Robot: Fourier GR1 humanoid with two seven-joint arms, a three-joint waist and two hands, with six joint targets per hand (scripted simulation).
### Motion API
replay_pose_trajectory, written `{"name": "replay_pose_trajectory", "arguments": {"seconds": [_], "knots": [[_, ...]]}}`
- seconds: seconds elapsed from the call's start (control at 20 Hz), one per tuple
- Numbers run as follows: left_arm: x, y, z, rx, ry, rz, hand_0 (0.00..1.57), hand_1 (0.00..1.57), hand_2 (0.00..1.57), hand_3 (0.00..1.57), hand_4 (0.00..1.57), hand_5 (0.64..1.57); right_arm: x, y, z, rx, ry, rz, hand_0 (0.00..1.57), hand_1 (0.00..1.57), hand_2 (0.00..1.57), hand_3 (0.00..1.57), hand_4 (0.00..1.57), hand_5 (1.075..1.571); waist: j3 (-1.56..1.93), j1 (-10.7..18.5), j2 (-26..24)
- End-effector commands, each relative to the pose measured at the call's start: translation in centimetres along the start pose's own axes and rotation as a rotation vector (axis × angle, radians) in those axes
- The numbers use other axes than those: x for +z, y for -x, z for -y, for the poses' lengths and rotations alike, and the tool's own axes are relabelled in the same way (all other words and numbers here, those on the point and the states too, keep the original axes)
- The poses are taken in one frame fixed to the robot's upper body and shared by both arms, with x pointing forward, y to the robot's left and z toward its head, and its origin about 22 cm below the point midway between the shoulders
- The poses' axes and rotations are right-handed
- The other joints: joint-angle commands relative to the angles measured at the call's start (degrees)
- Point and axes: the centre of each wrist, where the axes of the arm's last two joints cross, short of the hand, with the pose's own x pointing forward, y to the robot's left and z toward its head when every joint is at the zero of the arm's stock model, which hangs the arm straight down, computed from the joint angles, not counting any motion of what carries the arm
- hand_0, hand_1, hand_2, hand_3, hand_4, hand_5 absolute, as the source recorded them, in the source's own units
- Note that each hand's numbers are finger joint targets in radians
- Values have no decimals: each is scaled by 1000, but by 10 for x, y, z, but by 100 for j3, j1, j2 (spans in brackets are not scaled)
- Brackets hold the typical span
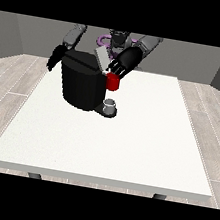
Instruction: Insert the coffee pod into the coffee machine and close the lid
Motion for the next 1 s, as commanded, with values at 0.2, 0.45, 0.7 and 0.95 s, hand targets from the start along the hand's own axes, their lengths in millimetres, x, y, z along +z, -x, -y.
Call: {"name": "replay_pose_trajectory", "arguments": {"seconds": [0.2,0.45,0.7,0.95], "knots": [[4,2,-18,-25,-43,-19,1167,1167,1238,1188,412,1571,8,1,-14,-16,-18,32,0,0,0,0,100,1571,1,-179,129],[3,5,-11,-8,-65,5,1225,1225,1261,1206,376,1571,-4,-8,7,-10,10,22,0,0,0,0,0,1571,1,-93,79],[8,-17,-47,-58,-98,42,1198,1198,1224,1168,355,1571,-8,-7,3,-17,1,12,0,0,0,0,0,1571,4,-97,227],[9,13,-20,-93,-112,14,1269,1269,1275,1176,171,1571,-6,-14,10,10,5,20,0,0,0,0,0,1571,-1,-135,98]]}}
